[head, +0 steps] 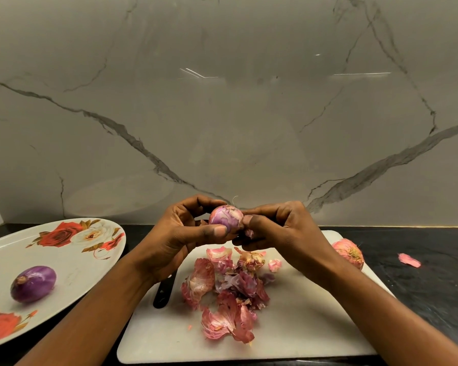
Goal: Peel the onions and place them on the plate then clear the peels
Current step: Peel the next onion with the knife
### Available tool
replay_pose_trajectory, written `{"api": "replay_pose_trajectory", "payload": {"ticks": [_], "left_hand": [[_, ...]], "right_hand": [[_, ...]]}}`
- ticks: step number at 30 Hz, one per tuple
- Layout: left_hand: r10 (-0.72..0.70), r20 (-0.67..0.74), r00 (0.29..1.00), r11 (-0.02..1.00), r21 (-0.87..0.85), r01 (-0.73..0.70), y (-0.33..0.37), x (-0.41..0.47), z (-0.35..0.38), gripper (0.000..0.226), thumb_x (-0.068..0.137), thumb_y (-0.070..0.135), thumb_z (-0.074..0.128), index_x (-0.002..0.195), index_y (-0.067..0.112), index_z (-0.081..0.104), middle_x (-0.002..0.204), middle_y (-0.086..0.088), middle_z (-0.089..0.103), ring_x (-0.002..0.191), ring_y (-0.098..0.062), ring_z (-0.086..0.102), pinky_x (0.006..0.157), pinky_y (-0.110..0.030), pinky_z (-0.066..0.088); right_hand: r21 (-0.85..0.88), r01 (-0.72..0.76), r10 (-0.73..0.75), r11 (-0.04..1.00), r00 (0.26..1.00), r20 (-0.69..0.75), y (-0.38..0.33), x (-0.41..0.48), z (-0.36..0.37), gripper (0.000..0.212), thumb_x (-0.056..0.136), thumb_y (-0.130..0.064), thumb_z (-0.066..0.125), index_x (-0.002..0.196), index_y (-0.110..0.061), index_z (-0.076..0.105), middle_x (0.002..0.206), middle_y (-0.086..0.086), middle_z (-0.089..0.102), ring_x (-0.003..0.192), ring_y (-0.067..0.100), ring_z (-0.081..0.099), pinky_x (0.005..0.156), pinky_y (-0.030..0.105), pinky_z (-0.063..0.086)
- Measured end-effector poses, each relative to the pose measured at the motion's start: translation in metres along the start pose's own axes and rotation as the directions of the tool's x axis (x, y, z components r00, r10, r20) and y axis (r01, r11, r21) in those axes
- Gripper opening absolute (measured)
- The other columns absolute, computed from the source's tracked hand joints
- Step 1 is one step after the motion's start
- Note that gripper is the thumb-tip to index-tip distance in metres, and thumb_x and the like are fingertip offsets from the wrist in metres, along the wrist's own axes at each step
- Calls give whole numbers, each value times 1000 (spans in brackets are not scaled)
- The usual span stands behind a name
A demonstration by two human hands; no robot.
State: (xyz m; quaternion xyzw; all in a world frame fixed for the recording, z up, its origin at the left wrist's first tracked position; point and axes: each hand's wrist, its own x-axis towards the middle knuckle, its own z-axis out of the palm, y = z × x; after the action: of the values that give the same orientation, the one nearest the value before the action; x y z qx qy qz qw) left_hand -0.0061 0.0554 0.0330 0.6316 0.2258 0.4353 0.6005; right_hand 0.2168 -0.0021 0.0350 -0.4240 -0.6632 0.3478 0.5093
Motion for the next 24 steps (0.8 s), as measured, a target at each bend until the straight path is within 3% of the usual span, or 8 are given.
{"api": "replay_pose_trajectory", "payload": {"ticks": [5, 16, 20, 24], "left_hand": [[-9, 9, 1000, 999, 36, 9, -1, 0, 1, 68, 46, 34, 107, 106, 18, 80, 124, -13, 72, 104, -36, 74, 85, -38, 63], [-16, 14, 1000, 1000, -10, 16, 0, 0, -1, 67, 49, 31, 107, 108, 16, 80, 121, -13, 74, 111, -37, 73, 88, -41, 63], [-17, 47, 999, 997, -80, 21, 2, -1, 0, 64, 52, 20, 105, 109, 10, 78, 121, -17, 74, 112, -41, 73, 87, -41, 64], [-1, -2, 1000, 997, -75, 1, -1, 0, 0, 47, 62, 8, 89, 107, 11, 75, 120, -16, 74, 110, -42, 73, 86, -42, 64]], "right_hand": [[-34, 7, -7, 999, 1000, 12, 1, -1, -1, 23, 93, -15, 76, 116, -11, 78, 94, 7, 82, 85, 23, 81, 75, 34, 66], [-42, 36, -35, 998, 999, 34, 1, 0, -3, 22, 98, -10, 71, 118, -16, 78, 98, 5, 83, 87, 23, 81, 77, 33, 66], [-62, 61, -63, 996, 998, -29, 3, 0, -2, 26, 100, 0, 64, 116, -15, 78, 95, 5, 82, 85, 21, 81, 75, 29, 65], [-49, 44, -47, 998, 997, -68, 3, 1, 0, 23, 102, -1, 62, 115, -11, 79, 92, 5, 82, 83, 20, 81, 73, 27, 65]]}}
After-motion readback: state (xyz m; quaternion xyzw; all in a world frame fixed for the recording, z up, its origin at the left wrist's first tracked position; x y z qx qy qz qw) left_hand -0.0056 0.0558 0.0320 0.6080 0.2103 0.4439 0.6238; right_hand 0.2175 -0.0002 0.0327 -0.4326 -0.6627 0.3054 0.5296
